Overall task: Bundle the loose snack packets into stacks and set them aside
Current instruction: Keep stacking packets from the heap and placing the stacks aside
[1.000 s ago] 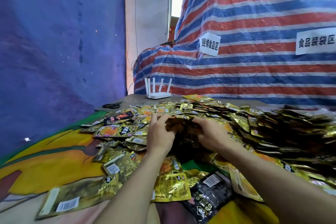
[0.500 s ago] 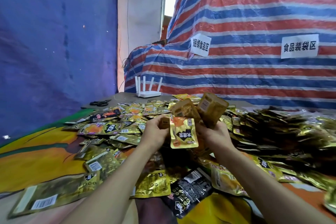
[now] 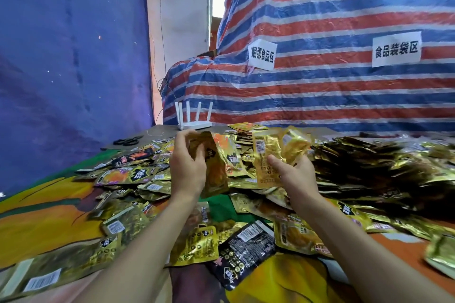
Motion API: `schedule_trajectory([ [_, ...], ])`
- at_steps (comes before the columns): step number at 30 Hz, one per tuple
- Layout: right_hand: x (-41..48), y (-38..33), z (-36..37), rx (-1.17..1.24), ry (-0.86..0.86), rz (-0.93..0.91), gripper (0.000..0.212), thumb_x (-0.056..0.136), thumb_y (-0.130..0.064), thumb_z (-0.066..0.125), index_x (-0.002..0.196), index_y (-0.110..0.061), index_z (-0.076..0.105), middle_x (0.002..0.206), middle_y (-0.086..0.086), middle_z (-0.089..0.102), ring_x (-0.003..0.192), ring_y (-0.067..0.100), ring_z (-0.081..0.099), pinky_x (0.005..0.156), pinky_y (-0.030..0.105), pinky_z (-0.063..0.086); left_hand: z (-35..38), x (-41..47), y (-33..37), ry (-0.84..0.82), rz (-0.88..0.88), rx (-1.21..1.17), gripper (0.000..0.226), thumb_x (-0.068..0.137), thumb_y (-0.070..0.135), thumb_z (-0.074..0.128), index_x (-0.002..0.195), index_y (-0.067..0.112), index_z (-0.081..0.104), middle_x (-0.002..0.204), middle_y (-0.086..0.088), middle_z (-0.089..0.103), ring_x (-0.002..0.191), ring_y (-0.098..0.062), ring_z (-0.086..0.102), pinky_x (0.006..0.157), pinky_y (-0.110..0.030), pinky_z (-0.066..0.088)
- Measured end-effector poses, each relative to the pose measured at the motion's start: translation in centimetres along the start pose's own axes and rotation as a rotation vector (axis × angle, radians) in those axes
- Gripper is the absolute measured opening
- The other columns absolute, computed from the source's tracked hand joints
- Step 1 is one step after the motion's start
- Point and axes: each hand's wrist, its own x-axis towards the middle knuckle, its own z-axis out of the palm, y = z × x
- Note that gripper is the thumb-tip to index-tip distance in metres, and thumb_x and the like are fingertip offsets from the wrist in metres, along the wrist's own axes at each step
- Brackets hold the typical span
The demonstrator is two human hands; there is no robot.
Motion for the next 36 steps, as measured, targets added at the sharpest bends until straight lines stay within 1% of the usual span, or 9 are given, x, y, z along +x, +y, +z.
schedule_trajectory([
  [6, -0.6, 0.3, 0.6, -0.004, -0.054, 0.207, 0.015, 0.096, -0.023, 0.063, 0.103, -0.011, 0.059, 0.112, 0.02, 0.068, 0.106, 0.039, 0.067, 0.097, 0.063, 0.051, -0.1, -0.1, -0.5, -0.156, 0.008, 0.149, 0.029, 0.099, 0.012, 0.061, 0.127, 0.011, 0.06, 0.087, 0.003, 0.063, 0.071, -0.015, 0.058, 0.06, -0.015, 0.047],
  [12, -2.0, 0.1, 1.3, -0.022, -0.19, 0.22, 0.04, 0.099, -0.028, 0.061, 0.132, -0.008, 0.05, 0.126, 0.021, 0.065, 0.109, 0.036, 0.066, 0.097, 0.059, 0.053, 0.5, -1.2, -0.2, -0.147, 0.137, 0.04, 0.019, 0.099, 0.013, 0.059, 0.117, 0.021, 0.062, 0.088, 0.011, 0.064, 0.061, 0.001, 0.057, 0.051, -0.012, 0.045],
  [16, -3.0, 0.4, 1.7, -0.12, -0.238, 0.136, 0.052, 0.101, -0.032, 0.057, 0.147, -0.013, 0.042, 0.144, 0.013, 0.055, 0.131, 0.035, 0.055, 0.107, 0.061, 0.045, 1.3, -2.4, -0.4, -0.272, 0.081, 0.027, 0.016, 0.101, 0.024, 0.056, 0.117, 0.027, 0.055, 0.086, -0.014, 0.066, 0.059, -0.026, 0.058, 0.055, -0.042, 0.051],
  [21, -2.8, 0.7, 1.4, -0.075, -0.173, 0.12, 0.015, 0.108, -0.024, 0.045, 0.113, -0.026, 0.059, 0.109, 0.009, 0.072, 0.095, 0.03, 0.073, 0.065, 0.037, 0.06, 0.8, -3.0, -0.2, -0.656, -0.121, 0.072, 0.06, 0.093, 0.017, 0.069, 0.134, 0.035, 0.03, 0.101, 0.001, 0.059, 0.054, -0.009, 0.059, 0.059, -0.03, 0.059],
  [23, -2.8, 0.5, 1.3, -0.055, -0.123, 0.119, 0.017, 0.108, -0.023, 0.043, 0.109, -0.028, 0.059, 0.108, 0.011, 0.072, 0.095, 0.033, 0.072, 0.065, 0.037, 0.059, 0.7, -3.0, 0.1, -0.669, -0.252, 0.004, 0.069, 0.09, 0.006, 0.07, 0.135, 0.035, 0.027, 0.112, -0.007, 0.059, 0.063, -0.024, 0.068, 0.06, -0.039, 0.062],
  [25, -2.7, 0.2, 1.2, -0.032, -0.051, 0.11, 0.019, 0.108, -0.02, 0.04, 0.112, -0.026, 0.057, 0.111, 0.009, 0.069, 0.099, 0.031, 0.069, 0.079, 0.045, 0.059, 0.6, -2.5, 0.8, -0.564, -0.435, -0.144, 0.074, 0.09, 0.002, 0.069, 0.144, 0.029, 0.027, 0.127, -0.012, 0.055, 0.075, -0.023, 0.073, 0.053, -0.031, 0.06],
  [27, -2.6, -0.1, 1.0, -0.003, 0.002, 0.102, 0.022, 0.107, -0.014, 0.037, 0.11, -0.025, 0.055, 0.11, 0.009, 0.066, 0.099, 0.03, 0.067, 0.079, 0.045, 0.058, 0.3, -1.6, 1.3, -0.468, -0.585, -0.281, 0.068, 0.088, -0.001, 0.068, 0.145, 0.014, 0.034, 0.124, -0.013, 0.06, 0.084, -0.024, 0.071, 0.056, -0.032, 0.058],
  [31, -3.0, 0.0, 1.0, -0.047, -0.056, 0.039, 0.024, 0.106, -0.013, 0.041, 0.12, -0.021, 0.058, 0.108, 0.005, 0.07, 0.091, 0.018, 0.071, 0.063, 0.029, 0.056, 0.0, -1.3, 2.2, -0.631, -0.734, -0.611, 0.044, 0.079, -0.004, 0.062, 0.121, 0.003, 0.052, 0.106, -0.017, 0.07, 0.085, -0.026, 0.074, 0.068, -0.043, 0.058],
  [36, -4.0, 0.7, 2.5, 0.007, -0.244, 0.079, 0.026, 0.105, -0.011, 0.041, 0.109, -0.021, 0.065, 0.103, 0.008, 0.073, 0.086, 0.018, 0.073, 0.055, 0.023, 0.057, 1.6, -2.7, 2.6, -0.594, -0.618, -0.53, 0.032, 0.091, -0.006, 0.059, 0.12, 0.007, 0.054, 0.113, -0.019, 0.069, 0.099, -0.028, 0.069, 0.073, -0.038, 0.058],
])
